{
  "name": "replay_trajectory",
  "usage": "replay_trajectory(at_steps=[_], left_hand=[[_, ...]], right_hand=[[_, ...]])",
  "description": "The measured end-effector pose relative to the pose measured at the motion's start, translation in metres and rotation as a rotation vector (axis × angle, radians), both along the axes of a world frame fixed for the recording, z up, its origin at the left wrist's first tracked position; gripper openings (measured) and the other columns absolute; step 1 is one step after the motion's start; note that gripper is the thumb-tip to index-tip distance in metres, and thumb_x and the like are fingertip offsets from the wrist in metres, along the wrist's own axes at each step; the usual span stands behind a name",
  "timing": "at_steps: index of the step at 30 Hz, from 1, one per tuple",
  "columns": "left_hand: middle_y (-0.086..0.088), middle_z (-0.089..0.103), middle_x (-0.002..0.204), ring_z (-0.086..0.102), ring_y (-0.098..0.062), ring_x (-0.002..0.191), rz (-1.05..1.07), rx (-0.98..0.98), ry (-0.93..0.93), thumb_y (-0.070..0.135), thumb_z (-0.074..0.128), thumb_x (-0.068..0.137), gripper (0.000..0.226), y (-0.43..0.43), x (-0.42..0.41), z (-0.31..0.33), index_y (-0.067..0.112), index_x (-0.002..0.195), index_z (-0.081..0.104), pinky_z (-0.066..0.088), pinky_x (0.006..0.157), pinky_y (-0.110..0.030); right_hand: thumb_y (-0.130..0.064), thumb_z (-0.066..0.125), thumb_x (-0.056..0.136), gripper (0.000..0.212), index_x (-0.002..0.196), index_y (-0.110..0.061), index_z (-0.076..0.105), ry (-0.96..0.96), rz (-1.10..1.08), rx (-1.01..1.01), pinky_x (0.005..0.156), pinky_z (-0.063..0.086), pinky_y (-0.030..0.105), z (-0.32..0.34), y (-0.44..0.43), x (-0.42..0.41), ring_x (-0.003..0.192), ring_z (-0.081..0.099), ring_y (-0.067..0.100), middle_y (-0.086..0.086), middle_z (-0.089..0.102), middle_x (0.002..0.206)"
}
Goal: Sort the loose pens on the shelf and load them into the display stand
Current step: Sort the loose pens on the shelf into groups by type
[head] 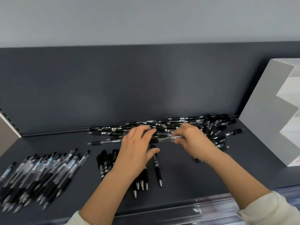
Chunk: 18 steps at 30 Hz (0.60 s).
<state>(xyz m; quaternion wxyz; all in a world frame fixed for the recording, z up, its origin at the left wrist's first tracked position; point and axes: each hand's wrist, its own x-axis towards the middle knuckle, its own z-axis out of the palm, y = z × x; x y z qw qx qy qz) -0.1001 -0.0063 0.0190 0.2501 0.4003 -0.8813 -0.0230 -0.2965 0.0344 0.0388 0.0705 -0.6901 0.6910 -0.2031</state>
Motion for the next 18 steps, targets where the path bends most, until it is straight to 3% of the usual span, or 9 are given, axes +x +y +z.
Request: replay_trajectory(at_steps=[2,5,9,11,13,18], left_hand=[[0.009,0.044,0.136,0.039,-0.013,0.128,-0.043,-0.003,-0.166,0.044,0.049,0.093,0.050,-0.003,-0.006,0.004,0.028,0.139,0.040,0.032,0.102,-0.031],[0.005,0.059,0.113,0.058,-0.019,0.102,-0.003,0.053,-0.268,0.038,0.034,0.100,0.027,-0.008,-0.006,0.008,0.024,0.120,0.046,0.044,0.080,-0.034],[0.004,0.060,0.090,0.058,-0.018,0.077,0.129,0.191,-0.047,0.034,0.032,0.101,0.025,-0.020,0.015,0.004,0.018,0.108,0.050,0.047,0.064,-0.035],[0.003,0.061,0.085,0.060,-0.017,0.073,0.171,0.288,0.094,0.032,0.035,0.101,0.024,-0.026,0.028,0.001,0.019,0.109,0.053,0.052,0.066,-0.039],[0.002,0.062,0.081,0.060,-0.017,0.072,0.195,0.350,0.195,0.031,0.041,0.099,0.022,-0.030,0.038,-0.002,0.019,0.106,0.057,0.053,0.067,-0.040],[0.005,0.056,0.081,0.050,-0.006,0.071,0.221,0.326,0.239,0.027,0.047,0.097,0.019,-0.035,0.053,-0.005,0.017,0.100,0.062,0.035,0.057,-0.016]], right_hand=[[-0.017,0.062,0.088,0.020,0.107,-0.014,0.068,-0.017,0.108,-0.013,0.083,0.040,0.027,0.009,0.003,0.013,0.090,0.052,0.018,0.002,0.051,0.098],[-0.016,0.068,0.084,0.023,0.107,-0.017,0.069,-0.082,0.170,-0.024,0.080,0.039,0.021,0.015,-0.004,0.021,0.087,0.052,0.014,-0.001,0.053,0.094],[-0.016,0.076,0.077,0.048,0.123,-0.016,0.061,-0.308,-0.112,-0.113,0.091,0.044,0.027,0.001,-0.026,0.002,0.094,0.057,0.014,0.000,0.061,0.104],[-0.017,0.073,0.079,0.045,0.122,-0.014,0.061,-0.228,-0.290,-0.070,0.094,0.044,0.030,-0.016,-0.034,-0.012,0.103,0.059,0.018,0.003,0.064,0.114],[-0.019,0.072,0.080,0.041,0.119,-0.013,0.063,-0.105,-0.336,0.002,0.095,0.044,0.033,-0.037,-0.038,-0.020,0.112,0.056,0.023,0.006,0.063,0.120],[-0.015,0.065,0.083,0.017,0.099,-0.015,0.069,0.002,-0.339,-0.004,0.080,0.044,0.033,-0.054,-0.042,-0.020,0.103,0.057,0.028,0.006,0.061,0.104]])
